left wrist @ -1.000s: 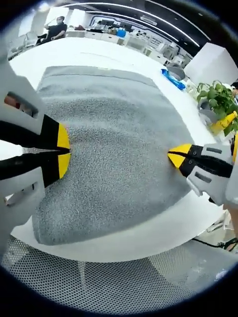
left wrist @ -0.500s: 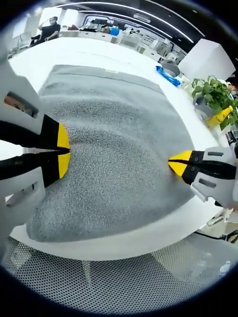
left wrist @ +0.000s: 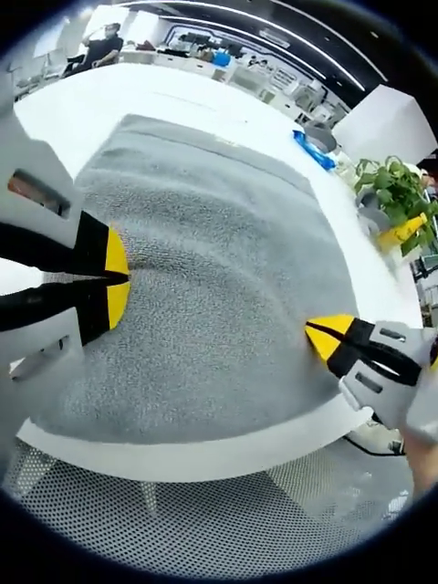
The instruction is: Fold the towel on the table until its edges align and the towel forms a compact rectangular stack.
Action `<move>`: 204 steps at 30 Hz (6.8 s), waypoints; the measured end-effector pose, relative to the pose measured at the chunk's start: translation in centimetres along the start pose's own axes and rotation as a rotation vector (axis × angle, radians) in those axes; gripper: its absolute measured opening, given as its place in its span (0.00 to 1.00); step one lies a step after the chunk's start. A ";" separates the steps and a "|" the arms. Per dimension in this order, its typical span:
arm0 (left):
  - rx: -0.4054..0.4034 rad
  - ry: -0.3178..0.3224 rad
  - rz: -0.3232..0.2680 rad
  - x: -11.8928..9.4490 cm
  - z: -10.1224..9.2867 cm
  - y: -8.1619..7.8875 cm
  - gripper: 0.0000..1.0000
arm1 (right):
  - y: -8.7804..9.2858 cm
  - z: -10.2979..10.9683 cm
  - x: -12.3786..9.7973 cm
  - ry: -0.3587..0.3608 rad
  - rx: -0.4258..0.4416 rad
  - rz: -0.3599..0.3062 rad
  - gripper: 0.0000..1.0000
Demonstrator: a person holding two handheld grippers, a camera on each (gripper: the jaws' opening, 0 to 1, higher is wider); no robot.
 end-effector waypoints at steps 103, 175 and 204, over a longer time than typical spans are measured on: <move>-0.215 0.130 -0.150 -10.1 -6.1 9.5 0.14 | 7.2 5.5 -9.0 -0.443 -0.009 0.012 0.03; -0.426 -0.114 -0.483 -12.1 -1.0 1.3 0.01 | 7.1 4.8 -8.9 -0.408 0.194 0.038 0.00; -0.601 -0.111 -0.994 -19.4 1.8 -5.3 0.01 | -0.1 -6.5 -16.8 -0.199 1.069 -0.904 0.00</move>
Point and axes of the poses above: the point that each gripper's makers call its tool centre point, and the gripper's own axes: x roughly forward along the fingers, z roughly to its left, y roughly out of its underside, the point moved 2 cm from there along -x, roughly backward along the fingers, and after that the axes turned 10 degrees about -z, right-handed, at the moved point
